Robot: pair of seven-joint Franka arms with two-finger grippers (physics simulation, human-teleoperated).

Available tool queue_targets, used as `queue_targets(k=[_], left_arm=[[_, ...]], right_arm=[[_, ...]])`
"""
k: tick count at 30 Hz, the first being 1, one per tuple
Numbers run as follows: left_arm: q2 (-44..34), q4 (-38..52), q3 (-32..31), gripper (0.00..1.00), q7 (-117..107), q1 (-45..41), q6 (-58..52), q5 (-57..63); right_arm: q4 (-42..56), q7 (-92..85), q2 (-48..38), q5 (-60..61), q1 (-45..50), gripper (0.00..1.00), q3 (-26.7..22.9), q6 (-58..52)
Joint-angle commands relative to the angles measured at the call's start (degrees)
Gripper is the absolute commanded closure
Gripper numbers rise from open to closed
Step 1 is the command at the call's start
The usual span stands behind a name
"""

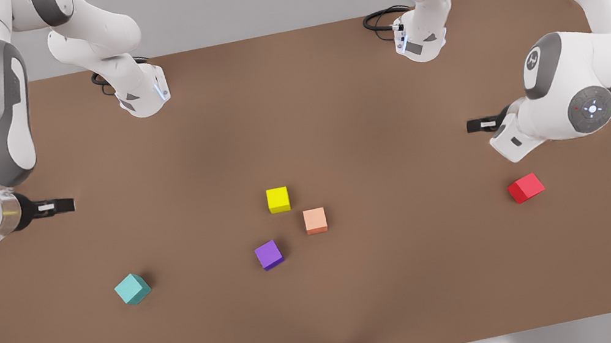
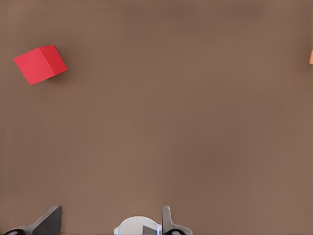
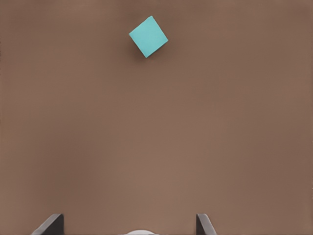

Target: Pick up red wooden cube and pass to hand red wooden cube and place in blue wooden cube

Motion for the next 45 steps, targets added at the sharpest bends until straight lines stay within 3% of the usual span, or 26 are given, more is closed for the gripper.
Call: queue_targets(k=[1, 5, 10, 13, 16, 19, 23, 26, 45], left_arm=[[-2.9, 0.7, 13.2, 0.00, -5.5, -10.6, 7.5, -3.6], [-3.9, 1.8, 13.7, 0.00, -1.9, -10.6, 3.9, -3.7], [-0.3, 1.6, 18.6, 0.00, -0.4, -10.6, 9.7, -3.7], [5.9, 1.3, 25.7, 0.00, -0.4, -10.1, 19.2, -7.2], [11.1, -0.8, 27.2, 0.00, -0.6, -7.7, 25.8, -8.1], [12.2, -7.2, 28.4, 0.00, -0.9, -6.9, 33.9, -11.3], [13.6, -8.9, 30.9, 0.00, -0.4, -7.3, 38.3, -11.0], [13.9, -12.9, 30.9, 0.00, -0.5, -7.3, 41.8, -11.1], [21.2, -13.6, 31.0, 0.00, 1.6, -5.2, 46.1, -11.3]], right_arm=[[0.3, -4.6, 0.0, -0.2, 0.0, 0.00, 0.1, 10.1], [0.2, -4.8, 0.1, -0.1, 0.1, 0.00, 0.3, 10.0], [0.0, -4.5, 0.2, -0.3, 0.7, 0.00, 0.3, 9.8], [-0.3, -5.1, 0.3, -0.1, 0.7, 0.00, 0.5, 9.7], [-0.5, -5.3, 0.8, 0.4, 0.7, 0.00, 0.5, 9.5], [-0.5, -5.3, 1.2, 0.6, 0.7, 0.00, 0.4, 9.3], [-0.5, -5.2, 1.3, 0.6, 1.2, 0.00, 0.5, 9.0], [-0.5, -5.2, 1.9, 0.5, 1.9, 0.00, 0.5, 8.9], [-0.6, -4.9, 2.2, -0.1, 2.6, 0.00, 0.5, 8.1]])
